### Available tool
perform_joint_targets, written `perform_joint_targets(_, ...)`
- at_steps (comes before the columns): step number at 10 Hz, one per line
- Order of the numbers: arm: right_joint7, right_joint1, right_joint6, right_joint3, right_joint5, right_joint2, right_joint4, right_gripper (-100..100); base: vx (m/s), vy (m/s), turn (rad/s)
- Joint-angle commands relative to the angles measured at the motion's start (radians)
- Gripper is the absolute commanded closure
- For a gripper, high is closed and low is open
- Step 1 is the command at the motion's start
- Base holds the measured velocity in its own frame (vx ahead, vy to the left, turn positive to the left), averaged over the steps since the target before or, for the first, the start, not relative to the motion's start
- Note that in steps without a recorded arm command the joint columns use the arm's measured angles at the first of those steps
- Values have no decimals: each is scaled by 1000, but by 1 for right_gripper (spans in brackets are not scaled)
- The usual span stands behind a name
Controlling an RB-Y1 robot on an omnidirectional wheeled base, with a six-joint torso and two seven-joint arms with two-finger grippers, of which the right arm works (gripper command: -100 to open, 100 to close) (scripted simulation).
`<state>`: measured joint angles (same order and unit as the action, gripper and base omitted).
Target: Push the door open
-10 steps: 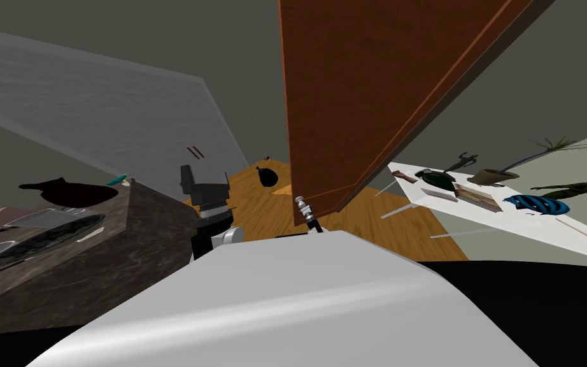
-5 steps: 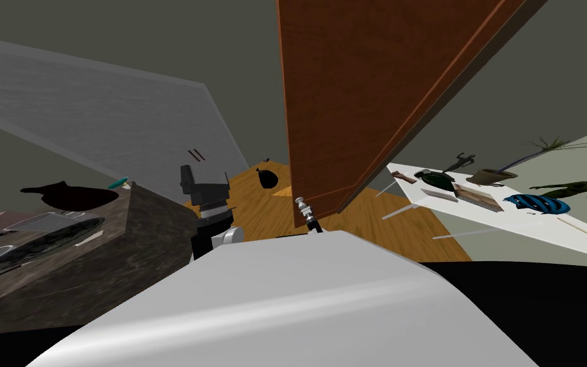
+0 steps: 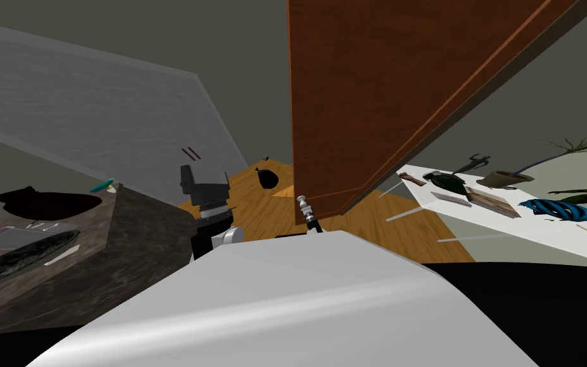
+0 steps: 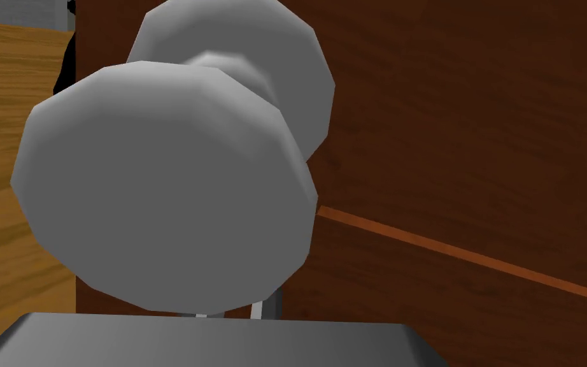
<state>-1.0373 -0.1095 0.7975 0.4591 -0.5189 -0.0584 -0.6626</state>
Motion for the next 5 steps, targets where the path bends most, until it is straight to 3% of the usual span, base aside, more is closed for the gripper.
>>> perform_joint_targets(1,-15,-34,47,-5,-1,7,34,100,22,4,20)
perform_joint_targets(2,-15,-34,47,-5,-1,7,34,100,0,0,0)
perform_joint_targets(3,-38,-7,30,22,-19,0,11,-100,-122,-70,-52)
perform_joint_targets(5,-58,-1,38,35,-32,6,-2,-100,-205,-55,-31)
